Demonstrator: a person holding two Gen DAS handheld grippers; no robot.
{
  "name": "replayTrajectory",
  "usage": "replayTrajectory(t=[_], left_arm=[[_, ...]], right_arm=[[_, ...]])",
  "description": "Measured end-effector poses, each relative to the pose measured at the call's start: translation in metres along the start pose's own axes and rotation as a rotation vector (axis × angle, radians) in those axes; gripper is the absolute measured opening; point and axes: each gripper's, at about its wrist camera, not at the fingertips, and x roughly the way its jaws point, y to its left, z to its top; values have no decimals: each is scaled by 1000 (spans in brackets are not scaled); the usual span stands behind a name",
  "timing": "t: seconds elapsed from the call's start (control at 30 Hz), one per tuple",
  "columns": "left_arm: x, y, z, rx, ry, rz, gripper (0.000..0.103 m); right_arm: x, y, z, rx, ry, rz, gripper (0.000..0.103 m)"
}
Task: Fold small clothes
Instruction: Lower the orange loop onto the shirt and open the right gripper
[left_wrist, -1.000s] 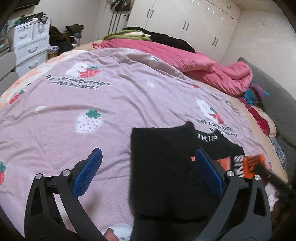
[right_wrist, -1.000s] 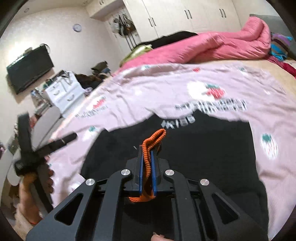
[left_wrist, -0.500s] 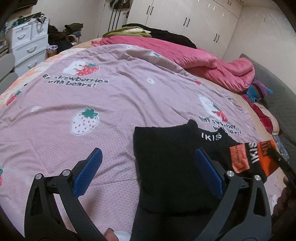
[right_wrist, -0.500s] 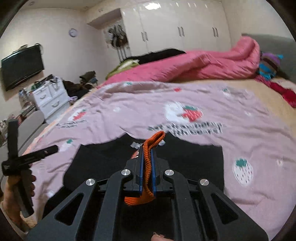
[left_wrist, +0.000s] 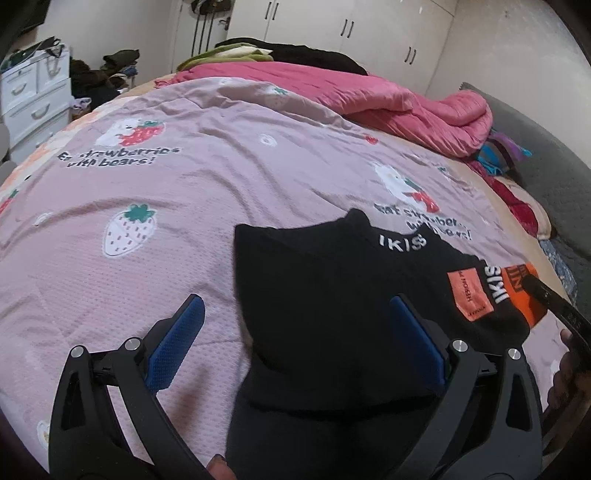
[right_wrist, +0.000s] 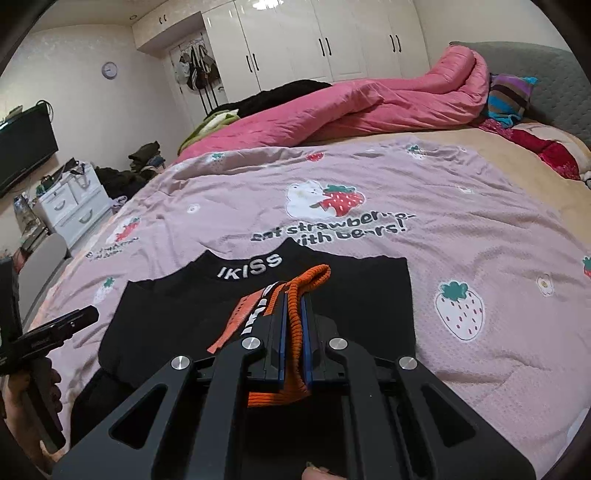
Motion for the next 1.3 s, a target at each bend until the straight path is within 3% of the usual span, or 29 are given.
replayTrajectory(t=[0.4, 0.53, 0.6, 0.63, 0.73, 0.77, 0.97, 1.07, 1.3], left_arm=[[10, -21, -7, 65, 39, -25, 85], [15, -29, -10, 90, 71, -66, 71], [17, -32, -13, 92, 93, -99, 70], [18, -33, -14, 98, 100, -105, 70], [23, -41, -18, 130, 121, -96, 70], [24, -42, -20, 135, 128, -95, 70], [36, -45, -29, 150, 182, -69, 70], [40, -46, -33, 160, 200, -56, 70], [42, -47, -36, 175, 214, -48, 71]], right_arm=[[9, -8, -4, 31, 54, -11, 7], [17, -10, -7, 34, 106, -3, 8], [21, -11, -10, 42, 122, -12, 9], [21, -12, -10, 44, 125, -21, 10], [16, -14, -8, 53, 99, -59, 33], [15, -15, -8, 56, 92, -62, 36], [9, -9, -7, 35, 80, -38, 37], [11, 7, -10, -17, 97, -3, 46], [20, 50, -25, -157, 153, 64, 49]])
